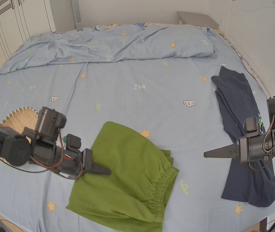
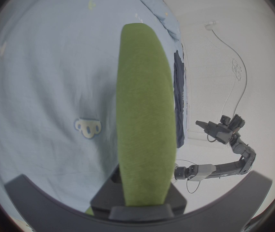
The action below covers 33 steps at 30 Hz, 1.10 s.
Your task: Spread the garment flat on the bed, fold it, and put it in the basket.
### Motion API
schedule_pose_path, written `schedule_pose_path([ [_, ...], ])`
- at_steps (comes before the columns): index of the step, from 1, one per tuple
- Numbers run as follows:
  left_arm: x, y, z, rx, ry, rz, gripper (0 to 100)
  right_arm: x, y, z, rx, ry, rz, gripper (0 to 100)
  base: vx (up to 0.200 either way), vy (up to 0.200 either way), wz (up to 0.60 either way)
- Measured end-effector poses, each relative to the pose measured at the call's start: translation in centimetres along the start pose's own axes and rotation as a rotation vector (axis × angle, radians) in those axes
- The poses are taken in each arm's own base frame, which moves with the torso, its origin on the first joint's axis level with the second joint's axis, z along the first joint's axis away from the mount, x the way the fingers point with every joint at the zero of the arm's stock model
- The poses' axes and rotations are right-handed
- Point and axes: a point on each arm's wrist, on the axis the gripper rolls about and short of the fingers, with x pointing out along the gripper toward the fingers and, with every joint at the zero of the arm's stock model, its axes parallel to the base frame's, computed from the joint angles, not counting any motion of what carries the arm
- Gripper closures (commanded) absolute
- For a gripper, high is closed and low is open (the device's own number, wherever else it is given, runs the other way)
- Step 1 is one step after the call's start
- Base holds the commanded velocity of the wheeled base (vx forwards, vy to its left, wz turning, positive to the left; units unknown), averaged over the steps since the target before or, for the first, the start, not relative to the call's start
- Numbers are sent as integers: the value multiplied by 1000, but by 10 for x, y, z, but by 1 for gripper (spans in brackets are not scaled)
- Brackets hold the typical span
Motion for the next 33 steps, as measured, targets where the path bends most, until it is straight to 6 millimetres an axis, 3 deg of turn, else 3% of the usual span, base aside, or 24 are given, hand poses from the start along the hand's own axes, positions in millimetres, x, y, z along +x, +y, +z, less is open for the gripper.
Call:
schedule_pose_path([
  [7,-60,-21,35,59,-109,-25,100,-9,1,7,4,-30,-1,0,0,143,0],
  [13,-89,-37,35,85,-165,-21,100,-13,1,10,1,-46,-2,0,0,200,0],
  [19,-99,-46,37,101,-191,-15,100,-14,2,11,-1,-51,0,0,0,200,0],
  [33,-102,-52,36,144,-198,-23,100,-15,3,11,0,-53,0,0,0,200,0],
])
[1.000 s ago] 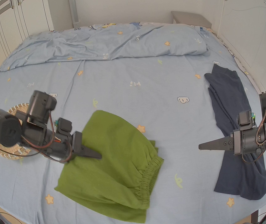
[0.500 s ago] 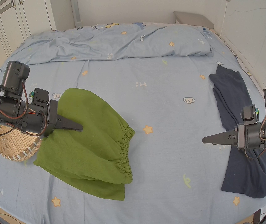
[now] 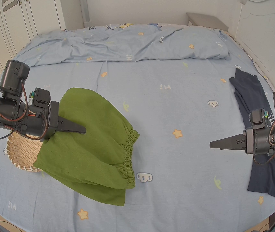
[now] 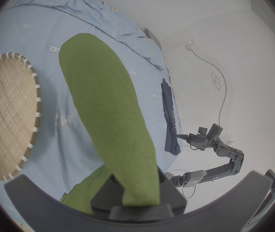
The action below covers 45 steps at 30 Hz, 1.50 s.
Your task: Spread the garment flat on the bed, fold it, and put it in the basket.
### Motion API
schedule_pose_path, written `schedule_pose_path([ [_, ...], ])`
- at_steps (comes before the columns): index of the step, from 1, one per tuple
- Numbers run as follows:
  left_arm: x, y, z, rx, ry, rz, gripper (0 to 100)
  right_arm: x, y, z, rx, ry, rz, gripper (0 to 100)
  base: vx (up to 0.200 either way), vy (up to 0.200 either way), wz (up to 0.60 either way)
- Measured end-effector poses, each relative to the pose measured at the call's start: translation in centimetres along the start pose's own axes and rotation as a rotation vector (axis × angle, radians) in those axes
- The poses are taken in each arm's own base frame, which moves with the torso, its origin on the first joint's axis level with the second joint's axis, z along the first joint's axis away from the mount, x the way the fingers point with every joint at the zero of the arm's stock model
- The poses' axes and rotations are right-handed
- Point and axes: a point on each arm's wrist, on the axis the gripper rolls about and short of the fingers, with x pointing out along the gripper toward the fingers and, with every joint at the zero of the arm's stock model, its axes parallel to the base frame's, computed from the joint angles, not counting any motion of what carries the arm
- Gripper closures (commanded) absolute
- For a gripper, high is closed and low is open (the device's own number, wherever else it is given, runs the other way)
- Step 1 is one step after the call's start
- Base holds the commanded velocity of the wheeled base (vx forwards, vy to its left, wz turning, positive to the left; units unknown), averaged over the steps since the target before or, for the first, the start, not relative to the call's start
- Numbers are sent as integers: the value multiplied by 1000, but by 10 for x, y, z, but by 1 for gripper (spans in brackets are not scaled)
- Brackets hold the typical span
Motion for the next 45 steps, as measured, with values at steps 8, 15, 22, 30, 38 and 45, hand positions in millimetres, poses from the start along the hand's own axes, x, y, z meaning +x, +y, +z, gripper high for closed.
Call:
schedule_pose_path([
  [8,3,-3,-4,29,18,-9,100,0,0,0,0,1,0,0,0,125,0],
  [15,-5,-17,-13,113,2,-15,100,1,1,-1,-1,4,1,0,0,0,0],
  [22,-16,-30,-6,161,-51,-33,100,1,1,-1,-2,5,1,0,0,0,0],
  [30,-26,-46,20,275,-200,-36,100,2,0,-2,-2,7,-5,0,0,0,0],
  [38,-37,-22,50,306,-391,48,100,3,-1,-3,-2,9,-8,0,0,0,0],
  [45,-52,21,57,205,-442,166,100,2,0,-3,-3,9,-7,0,0,0,0],
])
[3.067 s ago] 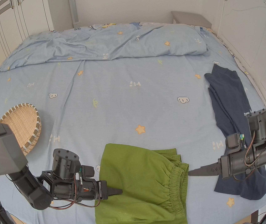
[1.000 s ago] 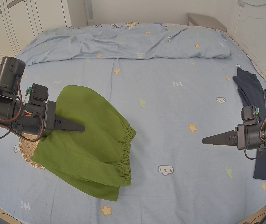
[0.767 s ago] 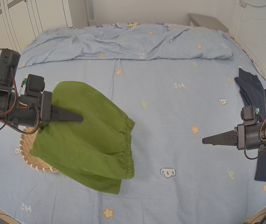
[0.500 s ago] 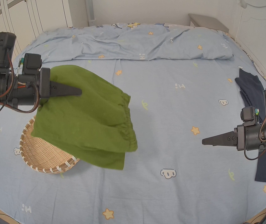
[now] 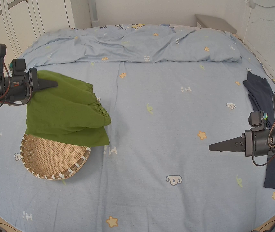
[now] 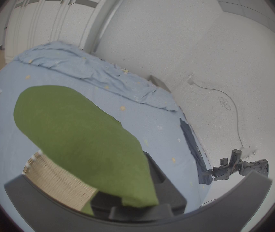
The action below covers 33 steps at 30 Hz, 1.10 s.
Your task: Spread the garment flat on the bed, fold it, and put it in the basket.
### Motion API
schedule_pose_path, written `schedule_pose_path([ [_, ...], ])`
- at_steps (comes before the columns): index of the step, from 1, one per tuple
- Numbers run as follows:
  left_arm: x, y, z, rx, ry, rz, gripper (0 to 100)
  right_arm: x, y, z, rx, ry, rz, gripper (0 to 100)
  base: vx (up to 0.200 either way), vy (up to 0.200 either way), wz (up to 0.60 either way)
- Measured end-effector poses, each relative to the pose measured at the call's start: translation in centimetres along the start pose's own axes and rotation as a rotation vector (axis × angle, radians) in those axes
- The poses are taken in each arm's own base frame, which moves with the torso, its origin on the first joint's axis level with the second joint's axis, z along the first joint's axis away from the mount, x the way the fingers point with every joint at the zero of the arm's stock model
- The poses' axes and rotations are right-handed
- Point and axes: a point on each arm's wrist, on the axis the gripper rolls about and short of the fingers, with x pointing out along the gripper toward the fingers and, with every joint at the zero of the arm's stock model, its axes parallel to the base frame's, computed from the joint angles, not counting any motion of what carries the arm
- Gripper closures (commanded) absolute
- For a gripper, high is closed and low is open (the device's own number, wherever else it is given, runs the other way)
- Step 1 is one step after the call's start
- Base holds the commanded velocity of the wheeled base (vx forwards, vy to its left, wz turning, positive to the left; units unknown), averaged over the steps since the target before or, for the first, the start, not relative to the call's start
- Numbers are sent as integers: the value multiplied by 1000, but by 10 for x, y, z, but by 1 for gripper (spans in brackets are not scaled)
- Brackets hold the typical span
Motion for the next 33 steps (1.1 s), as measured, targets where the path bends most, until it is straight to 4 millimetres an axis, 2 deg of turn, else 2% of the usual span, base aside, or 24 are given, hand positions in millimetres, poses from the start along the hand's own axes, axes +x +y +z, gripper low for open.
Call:
schedule_pose_path([
  [12,-11,59,-47,-194,108,182,100,-1,2,-1,-4,3,10,0,0,0,0],
  [18,-11,74,-63,-265,173,258,100,-2,4,-2,-8,3,15,0,0,0,0],
  [25,8,92,-74,-302,257,403,100,-3,5,-2,-12,0,18,0,0,0,0],
  [33,40,109,-82,-295,392,535,100,-3,6,-4,-13,4,20,0,0,0,0],
])
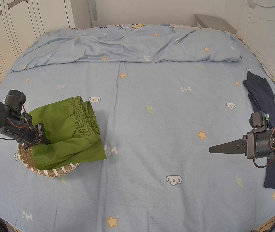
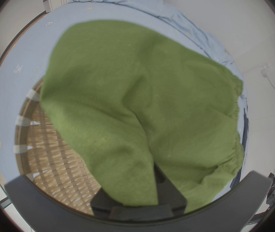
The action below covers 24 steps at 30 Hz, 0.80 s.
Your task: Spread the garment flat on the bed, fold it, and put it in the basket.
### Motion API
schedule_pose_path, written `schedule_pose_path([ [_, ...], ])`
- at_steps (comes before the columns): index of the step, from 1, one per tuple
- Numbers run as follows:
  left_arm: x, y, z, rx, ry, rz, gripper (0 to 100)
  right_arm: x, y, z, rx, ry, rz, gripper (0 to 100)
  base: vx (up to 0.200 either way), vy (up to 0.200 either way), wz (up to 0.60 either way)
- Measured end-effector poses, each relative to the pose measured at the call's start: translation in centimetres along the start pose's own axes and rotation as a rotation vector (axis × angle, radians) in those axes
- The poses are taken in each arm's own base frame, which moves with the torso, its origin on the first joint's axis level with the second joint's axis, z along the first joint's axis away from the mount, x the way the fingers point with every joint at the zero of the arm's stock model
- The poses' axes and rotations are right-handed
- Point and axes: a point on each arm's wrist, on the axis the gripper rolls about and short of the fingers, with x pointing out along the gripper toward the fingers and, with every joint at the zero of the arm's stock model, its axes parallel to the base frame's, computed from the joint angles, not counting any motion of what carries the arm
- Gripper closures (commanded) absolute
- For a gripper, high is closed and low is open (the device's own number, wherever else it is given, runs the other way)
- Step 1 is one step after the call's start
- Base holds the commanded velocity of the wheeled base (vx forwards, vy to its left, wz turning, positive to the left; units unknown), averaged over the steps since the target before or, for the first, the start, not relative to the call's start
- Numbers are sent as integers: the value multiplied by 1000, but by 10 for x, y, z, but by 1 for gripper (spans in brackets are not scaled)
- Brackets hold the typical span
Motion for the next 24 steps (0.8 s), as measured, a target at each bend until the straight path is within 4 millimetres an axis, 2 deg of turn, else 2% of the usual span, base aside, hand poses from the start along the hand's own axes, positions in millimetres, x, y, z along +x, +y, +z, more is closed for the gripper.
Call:
schedule_pose_path([
  [4,18,-1,1,8,36,23,100,0,0,0,0,2,-1,0,0,0,0],
  [9,29,-1,0,9,63,28,100,1,0,-1,0,3,-1,0,0,0,0],
  [10,30,-1,0,9,68,30,0,0,0,-1,-1,2,0,0,0,0,0],
  [18,32,-3,-3,14,73,62,0,0,0,-1,-1,2,0,0,0,0,0],
  [21,24,-6,-4,21,59,82,0,0,0,-1,-1,2,0,0,0,0,0],
  [24,8,-10,-4,30,27,114,0,0,0,-1,0,2,-1,0,0,0,0],
])
